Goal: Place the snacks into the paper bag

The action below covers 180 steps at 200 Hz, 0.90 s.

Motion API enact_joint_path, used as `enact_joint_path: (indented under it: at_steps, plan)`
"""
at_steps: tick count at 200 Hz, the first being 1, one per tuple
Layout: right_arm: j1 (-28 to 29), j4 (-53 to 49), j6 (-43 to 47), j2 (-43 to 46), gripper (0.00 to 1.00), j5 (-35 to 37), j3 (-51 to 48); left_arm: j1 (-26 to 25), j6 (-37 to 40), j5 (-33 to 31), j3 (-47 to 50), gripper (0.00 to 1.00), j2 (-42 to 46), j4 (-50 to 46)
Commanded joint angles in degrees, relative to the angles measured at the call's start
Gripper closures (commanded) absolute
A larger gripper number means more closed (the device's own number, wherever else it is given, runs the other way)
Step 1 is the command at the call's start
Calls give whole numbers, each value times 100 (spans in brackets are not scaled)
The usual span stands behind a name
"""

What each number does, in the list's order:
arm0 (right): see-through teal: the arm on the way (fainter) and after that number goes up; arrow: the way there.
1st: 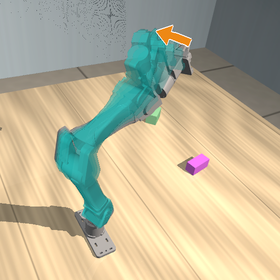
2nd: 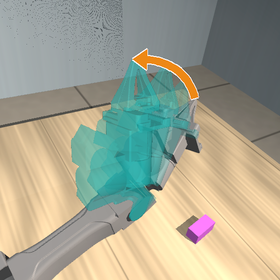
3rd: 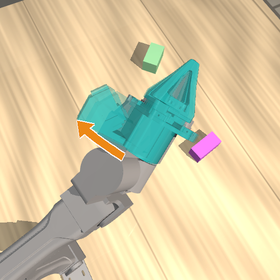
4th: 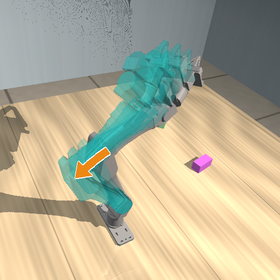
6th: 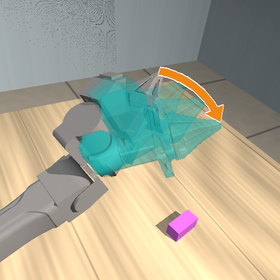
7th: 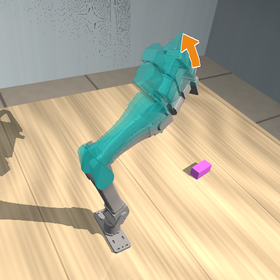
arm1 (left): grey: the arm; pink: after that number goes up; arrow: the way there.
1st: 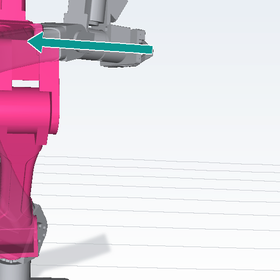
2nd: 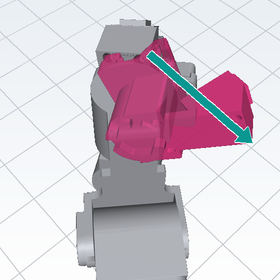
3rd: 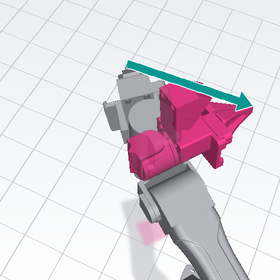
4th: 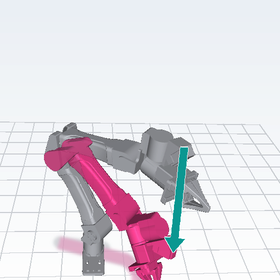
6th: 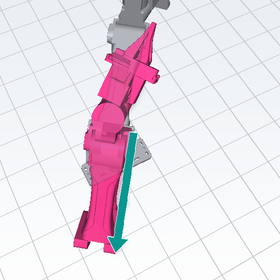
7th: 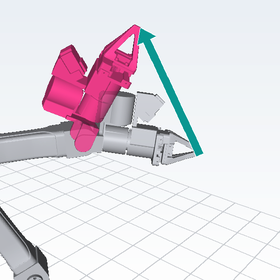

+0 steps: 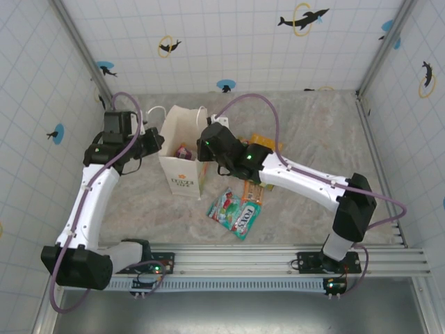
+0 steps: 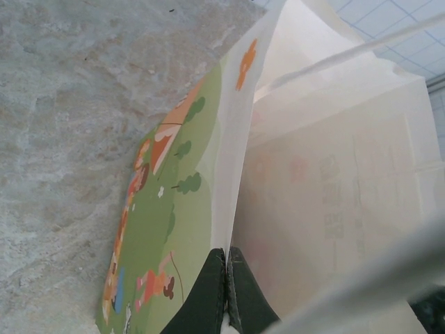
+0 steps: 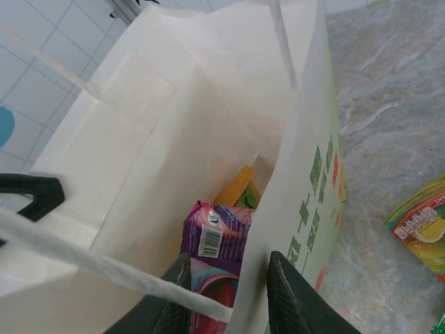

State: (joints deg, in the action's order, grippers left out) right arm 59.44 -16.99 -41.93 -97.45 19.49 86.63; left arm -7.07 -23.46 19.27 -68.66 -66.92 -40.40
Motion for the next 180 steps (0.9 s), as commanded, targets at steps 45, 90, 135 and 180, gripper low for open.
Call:
enact_joint_path:
  at_steps: [45,90,135,180]
  plan:
    - [-435,623,451,-428,71,-781,500,15,-386,146,292,95,366,269]
    - [-618,854,718,-297,64,-1345,372,16,-215,-270,310,85,322,37]
    - [-642,1065,906,522,55,-1446,-278,21,-352,-75,226,71,381,168]
    - [-793,1869,975,1782,52,-1831,-1816,20,-458,209,220,62,521,261]
